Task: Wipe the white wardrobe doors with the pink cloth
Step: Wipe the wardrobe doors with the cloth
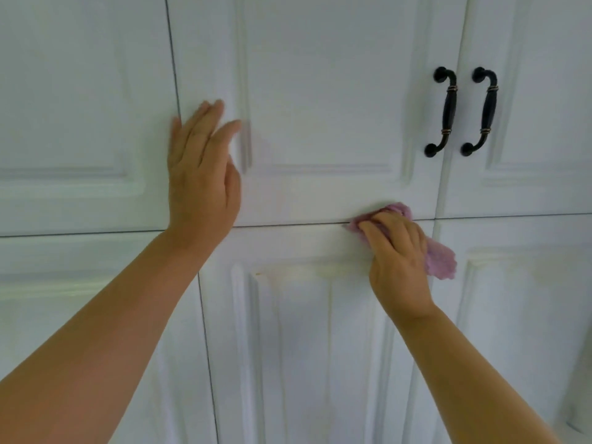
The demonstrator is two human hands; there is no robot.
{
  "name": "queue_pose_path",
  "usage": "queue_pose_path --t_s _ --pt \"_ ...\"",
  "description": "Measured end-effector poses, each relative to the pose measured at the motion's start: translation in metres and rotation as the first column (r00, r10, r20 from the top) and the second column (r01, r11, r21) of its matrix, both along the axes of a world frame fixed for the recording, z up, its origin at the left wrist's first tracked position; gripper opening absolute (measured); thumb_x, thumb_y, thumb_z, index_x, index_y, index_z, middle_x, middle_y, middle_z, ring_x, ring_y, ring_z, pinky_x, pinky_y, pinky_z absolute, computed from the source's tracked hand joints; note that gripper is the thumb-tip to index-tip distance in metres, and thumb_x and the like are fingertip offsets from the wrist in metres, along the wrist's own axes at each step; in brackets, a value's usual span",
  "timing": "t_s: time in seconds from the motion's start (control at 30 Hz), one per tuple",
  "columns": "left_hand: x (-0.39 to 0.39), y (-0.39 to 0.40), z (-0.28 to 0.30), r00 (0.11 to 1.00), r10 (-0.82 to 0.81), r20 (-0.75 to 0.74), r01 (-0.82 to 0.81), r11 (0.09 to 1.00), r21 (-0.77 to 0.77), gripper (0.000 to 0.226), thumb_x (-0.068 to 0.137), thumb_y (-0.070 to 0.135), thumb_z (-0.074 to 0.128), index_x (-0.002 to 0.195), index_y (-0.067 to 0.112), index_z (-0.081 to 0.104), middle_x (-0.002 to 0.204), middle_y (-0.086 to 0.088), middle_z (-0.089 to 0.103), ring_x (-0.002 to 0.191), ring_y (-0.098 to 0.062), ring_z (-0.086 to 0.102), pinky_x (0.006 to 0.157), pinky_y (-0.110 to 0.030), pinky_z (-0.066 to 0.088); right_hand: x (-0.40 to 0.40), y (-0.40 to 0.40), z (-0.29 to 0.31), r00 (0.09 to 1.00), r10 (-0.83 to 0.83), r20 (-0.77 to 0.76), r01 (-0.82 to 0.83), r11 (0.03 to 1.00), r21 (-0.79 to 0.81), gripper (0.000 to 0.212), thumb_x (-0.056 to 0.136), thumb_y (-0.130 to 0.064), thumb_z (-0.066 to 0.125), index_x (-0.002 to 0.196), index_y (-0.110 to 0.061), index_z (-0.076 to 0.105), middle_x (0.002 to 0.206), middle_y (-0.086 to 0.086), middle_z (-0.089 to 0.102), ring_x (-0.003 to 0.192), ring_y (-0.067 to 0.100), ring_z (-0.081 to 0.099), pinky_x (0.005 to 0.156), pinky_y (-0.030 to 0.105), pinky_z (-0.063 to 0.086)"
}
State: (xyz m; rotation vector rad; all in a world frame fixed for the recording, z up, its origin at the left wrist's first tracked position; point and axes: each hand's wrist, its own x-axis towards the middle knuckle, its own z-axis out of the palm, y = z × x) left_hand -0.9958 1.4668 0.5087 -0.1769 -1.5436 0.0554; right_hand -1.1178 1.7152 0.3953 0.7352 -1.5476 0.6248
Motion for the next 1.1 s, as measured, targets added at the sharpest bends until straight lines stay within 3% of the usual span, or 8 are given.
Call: queue_pose_path --t_s 0.13,0.23,0.37,0.5,0.67,0.73,0.87,1.1 --pt "-0.023 0.069 0.040 0.963 -0.165 0.214 0.187 0.979 -0.086 0.032 0.091 -0.001 0.046 0.113 0.003 0.069 0.121 -0.012 0.063 0.115 -0.028 0.056 0.099 -0.028 0.043 0.014 0.003 0.007 0.989 0.104 0.101 -0.107 0.994 0.030 0.026 0.098 0.000 0.054 0.116 -0.005 0.072 0.119 0.005 0.065 0.118 0.027 0.057 0.103 0.044 0.044" --pt "-0.048 0.134 0.067 0.894 -0.194 0.405 0.230 0.972 -0.043 0.034 0.099 0.012 0.047 0.131 0.006 0.059 0.124 -0.010 0.060 0.114 -0.026 0.055 0.099 -0.035 0.044 0.026 0.025 0.003 0.911 0.287 0.297 -0.247 0.955 -0.165 0.034 0.101 0.000 0.046 0.124 -0.012 0.067 0.126 -0.024 0.058 0.128 0.005 0.049 0.107 0.017 0.038" --pt "-0.070 0.200 0.085 0.631 -0.468 0.619 0.348 0.883 0.314 0.047 0.106 0.018 0.041 0.151 0.012 0.032 0.129 -0.002 0.055 0.113 -0.015 0.053 0.087 -0.017 0.040 0.036 0.054 -0.007 0.763 0.435 0.478 -0.283 0.890 -0.359 0.045 0.099 0.005 0.049 0.129 -0.025 0.065 0.129 -0.016 0.059 0.124 0.003 0.054 0.107 0.020 0.042" --pt "-0.082 0.239 0.097 0.526 -0.705 0.477 0.383 0.696 0.607 0.027 0.105 0.016 0.041 0.132 0.018 0.040 0.108 -0.010 0.061 0.090 -0.020 0.058 0.061 -0.016 0.047 0.045 0.079 -0.004 0.548 0.620 0.561 -0.337 0.778 -0.531 0.050 0.103 -0.005 0.049 0.118 -0.051 0.064 0.104 -0.020 0.068 0.093 0.002 0.065 0.089 0.019 0.051" --pt "-0.053 0.259 0.084 0.589 -0.707 0.392 0.427 0.684 0.592 0.045 0.103 0.006 0.033 0.146 0.020 0.034 0.093 -0.001 0.062 0.070 -0.009 0.062 0.063 -0.029 0.051 0.068 0.090 -0.002 0.111 0.869 0.483 -0.157 0.495 -0.855 0.027 0.108 -0.018 0.040 0.106 -0.027 0.066 0.064 0.000 0.064 0.058 0.014 0.062 0.052 0.024 0.050" --pt "-0.022 0.263 0.078 0.586 -0.729 0.354 0.509 0.671 0.539 0.046 0.105 0.005 0.033 0.148 0.019 0.033 0.085 0.002 0.058 0.062 -0.009 0.058 0.064 -0.030 0.055 0.082 0.085 -0.001 -0.158 0.952 0.264 -0.052 0.259 -0.964 0.027 0.109 -0.024 0.041 0.111 -0.016 0.067 0.078 0.011 0.063 0.061 0.021 0.059 0.054 0.032 0.048" --pt "0.047 0.262 0.073 0.569 -0.754 0.327 0.599 0.653 0.464 0.045 0.106 0.005 0.031 0.150 0.014 0.031 0.080 0.003 0.054 0.061 -0.013 0.050 0.064 -0.031 0.052 0.120 0.061 0.007 -0.391 0.920 -0.013 0.014 -0.008 -1.000 0.024 0.105 -0.020 0.050 0.104 -0.007 0.069 0.094 0.009 0.069 0.077 0.021 0.063 0.071 0.031 0.050" --pt "0.174 0.218 0.066 0.592 -0.790 0.159 0.654 0.586 0.478 0.038 0.106 0.004 0.029 0.141 0.013 0.043 0.071 0.002 0.039 0.055 -0.008 0.031 0.049 -0.020 0.029 0.205 -0.010 0.036 -0.592 0.799 0.107 -0.063 0.087 -0.994 0.035 0.103 0.005 0.032 0.083 -0.007 0.059 0.075 0.009 0.061 0.054 0.017 0.062 0.045 0.021 0.050"
